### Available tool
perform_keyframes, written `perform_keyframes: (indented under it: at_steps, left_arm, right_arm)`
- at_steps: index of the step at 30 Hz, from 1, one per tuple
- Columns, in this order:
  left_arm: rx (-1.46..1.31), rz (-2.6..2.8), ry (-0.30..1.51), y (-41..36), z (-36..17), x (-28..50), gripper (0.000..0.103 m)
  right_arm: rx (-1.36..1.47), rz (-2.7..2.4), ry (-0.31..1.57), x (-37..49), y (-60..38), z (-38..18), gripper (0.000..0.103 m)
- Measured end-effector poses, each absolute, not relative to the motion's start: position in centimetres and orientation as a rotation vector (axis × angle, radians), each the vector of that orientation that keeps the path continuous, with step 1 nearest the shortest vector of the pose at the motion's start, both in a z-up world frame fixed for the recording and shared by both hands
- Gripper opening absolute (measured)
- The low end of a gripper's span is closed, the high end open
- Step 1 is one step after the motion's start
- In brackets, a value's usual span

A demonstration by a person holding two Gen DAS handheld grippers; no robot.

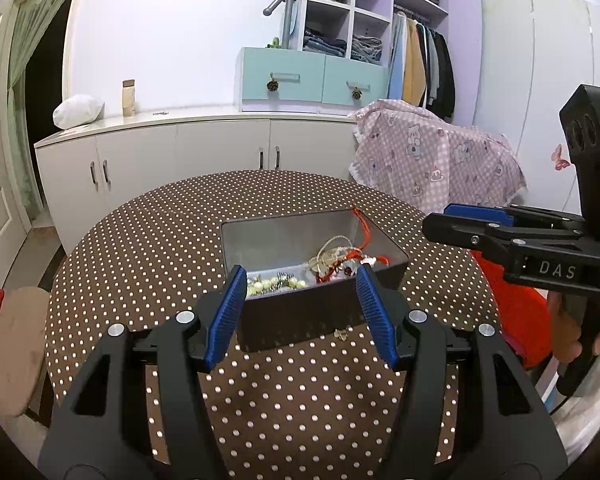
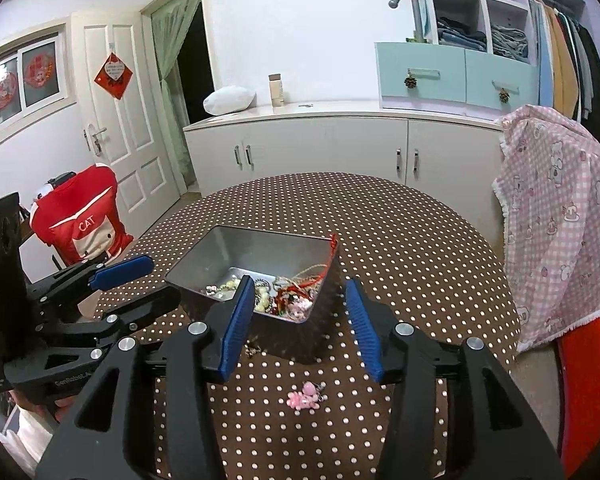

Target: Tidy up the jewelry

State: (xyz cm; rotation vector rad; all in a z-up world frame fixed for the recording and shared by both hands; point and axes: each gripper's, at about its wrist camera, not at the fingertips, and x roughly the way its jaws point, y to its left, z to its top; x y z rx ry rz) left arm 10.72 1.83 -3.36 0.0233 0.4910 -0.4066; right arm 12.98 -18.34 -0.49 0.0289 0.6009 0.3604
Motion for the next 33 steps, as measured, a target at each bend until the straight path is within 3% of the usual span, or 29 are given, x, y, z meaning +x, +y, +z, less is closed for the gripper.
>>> perform_keyframes:
  at_steps: [26,29,33]
  left_arm:
    - [0.069,-0.451,0.704,-1.9,-7.8,11.7,0.057]
    - [0.053,-0.475,0.733,-2.2,-7.9,12.1,0.057]
    - [0.068,-0.461,0.788,-3.0,-8.4,13.1,0.04]
  right_arm:
    - [-0.045,0.359,0.801,11.9,-17.6,-8.3,0.045]
    - [-0.082,0.367,0.789,11.6,-17.3,-8.4,0.036]
    - [-0.106,0.371,0.779,11.8,-17.3,-8.6,0.026]
